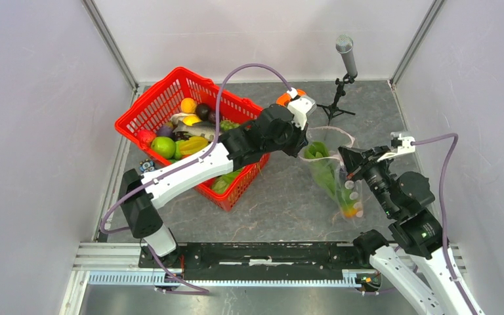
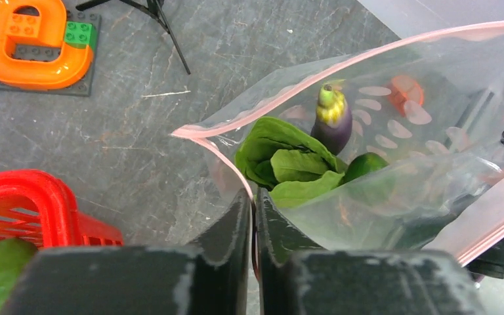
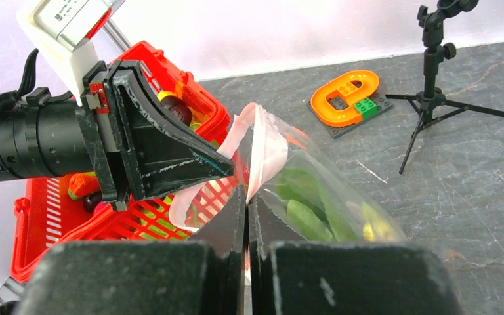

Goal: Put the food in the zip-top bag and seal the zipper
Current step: Adjust the zipper food storage bag at the center of the board.

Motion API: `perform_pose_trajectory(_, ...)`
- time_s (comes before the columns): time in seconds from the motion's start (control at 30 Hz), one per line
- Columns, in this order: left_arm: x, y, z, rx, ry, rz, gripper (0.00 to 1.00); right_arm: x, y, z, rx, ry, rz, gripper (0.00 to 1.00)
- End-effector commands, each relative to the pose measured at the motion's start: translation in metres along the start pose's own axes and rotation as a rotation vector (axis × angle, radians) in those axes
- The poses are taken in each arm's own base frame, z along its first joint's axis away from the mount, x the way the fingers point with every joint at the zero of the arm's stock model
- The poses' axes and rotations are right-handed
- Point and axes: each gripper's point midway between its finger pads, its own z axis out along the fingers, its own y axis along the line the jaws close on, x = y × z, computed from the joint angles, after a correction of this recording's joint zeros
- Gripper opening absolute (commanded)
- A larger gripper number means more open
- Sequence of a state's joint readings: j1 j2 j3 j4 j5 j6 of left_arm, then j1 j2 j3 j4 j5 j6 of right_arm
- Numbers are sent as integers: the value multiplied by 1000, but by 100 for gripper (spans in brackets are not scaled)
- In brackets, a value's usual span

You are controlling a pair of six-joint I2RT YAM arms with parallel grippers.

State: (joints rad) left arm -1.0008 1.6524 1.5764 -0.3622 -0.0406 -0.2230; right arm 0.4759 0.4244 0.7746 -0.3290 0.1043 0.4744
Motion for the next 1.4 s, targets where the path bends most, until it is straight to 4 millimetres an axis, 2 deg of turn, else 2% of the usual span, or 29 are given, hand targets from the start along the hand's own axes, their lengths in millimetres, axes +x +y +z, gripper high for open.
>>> perform_pose_trajectory(0.0,-19,-9,-1,42,-34,-5,7,-4,13,5,-77,-20,-35,1)
perform_pose_trajectory(0.03,-18,-9,1,42,-35,-2,2,0,14,5,-87,-5,-41,3)
perform_pose_trajectory(0.2,-18,-14,7,77,-61,-2,2,16,15,8,-109,94,-115,16)
perform_pose_trajectory(0.27,-22,-12,7,63,-81,-4,2,18,9,9,-74,133,-147,21)
perform_pose_trajectory(0.3,-24,-11,6,62,-91,-2,2,16,9,8,-70,146,-168,27)
perform_pose_trajectory(0.37,-28,-4,4,27,-118,1,2,6,1,7,-6,152,-195,39)
perform_pose_trajectory(0.47,-33,3,0,2,-145,-3,2,-7,-4,4,46,177,-238,50)
perform_pose_trajectory(0.57,-40,9,-5,-23,-178,-6,2,-21,1,-2,49,201,-261,53)
perform_pose_trajectory(0.67,-48,13,-11,-36,-220,-10,2,-48,13,-9,33,178,-274,57)
perform_pose_trajectory(0.77,-57,10,-17,-16,-257,-8,2,-59,9,-6,71,175,-305,60)
perform_pose_trajectory(0.93,-60,4,-20,13,-261,-15,2,-32,22,15,-1,336,-302,61)
perform_pose_trajectory(1.07,-58,0,-23,34,-255,-27,2,-15,19,25,3,370,-270,62)
perform_pose_trajectory(1.13,-60,-1,-25,45,-263,-32,2,-5,24,31,-31,394,-246,62)
perform_pose_trajectory(1.23,-62,-4,-28,56,-268,-31,2,2,10,39,43,408,-247,62)
perform_pose_trajectory(1.37,-63,-3,-29,55,-272,-28,2,0,-1,43,99,421,-290,60)
